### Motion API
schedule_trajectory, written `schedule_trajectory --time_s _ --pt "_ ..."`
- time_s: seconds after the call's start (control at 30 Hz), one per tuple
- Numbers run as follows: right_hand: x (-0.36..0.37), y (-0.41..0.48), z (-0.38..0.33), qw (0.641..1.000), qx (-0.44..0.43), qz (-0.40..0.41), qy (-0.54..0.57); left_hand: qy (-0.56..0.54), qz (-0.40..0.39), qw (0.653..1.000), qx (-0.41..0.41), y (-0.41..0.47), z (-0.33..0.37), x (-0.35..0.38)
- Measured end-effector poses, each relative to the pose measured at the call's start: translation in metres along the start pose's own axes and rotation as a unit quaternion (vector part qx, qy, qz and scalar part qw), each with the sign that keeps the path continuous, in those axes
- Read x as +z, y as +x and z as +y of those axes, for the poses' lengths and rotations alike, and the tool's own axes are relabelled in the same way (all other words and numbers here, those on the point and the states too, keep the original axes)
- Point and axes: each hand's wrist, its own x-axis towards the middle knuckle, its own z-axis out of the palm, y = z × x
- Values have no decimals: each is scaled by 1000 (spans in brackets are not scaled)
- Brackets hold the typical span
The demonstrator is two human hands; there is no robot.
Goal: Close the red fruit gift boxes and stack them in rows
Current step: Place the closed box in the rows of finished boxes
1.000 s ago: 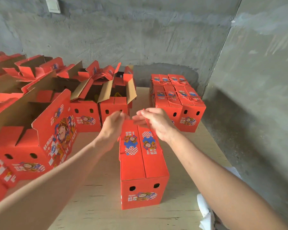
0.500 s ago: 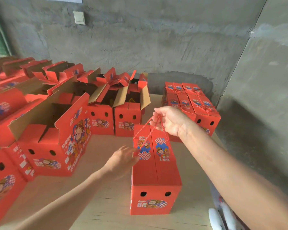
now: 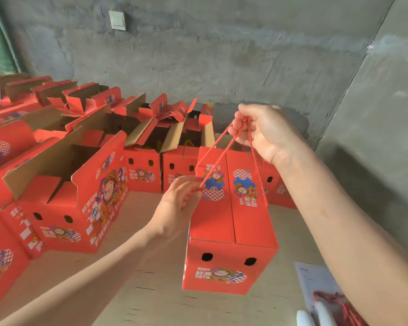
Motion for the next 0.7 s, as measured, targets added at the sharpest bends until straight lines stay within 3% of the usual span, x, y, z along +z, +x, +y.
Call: schedule_trajectory --time_s 0.17,0.37,0.47,0.7 --pt "-22 10 -4 998 61 9 -21 1 -31 999 -15 18 -2 19" --pt "-65 15 22 988 145 46 -32 -31 -156 986 -55 25 -13 63" --pt "-86 19 32 984 163 63 -38 -62 -193 975 -92 28 -11 87" --pt "-137 28 53 974 188 119 -53 -3 -269 955 -122 35 -10 146"
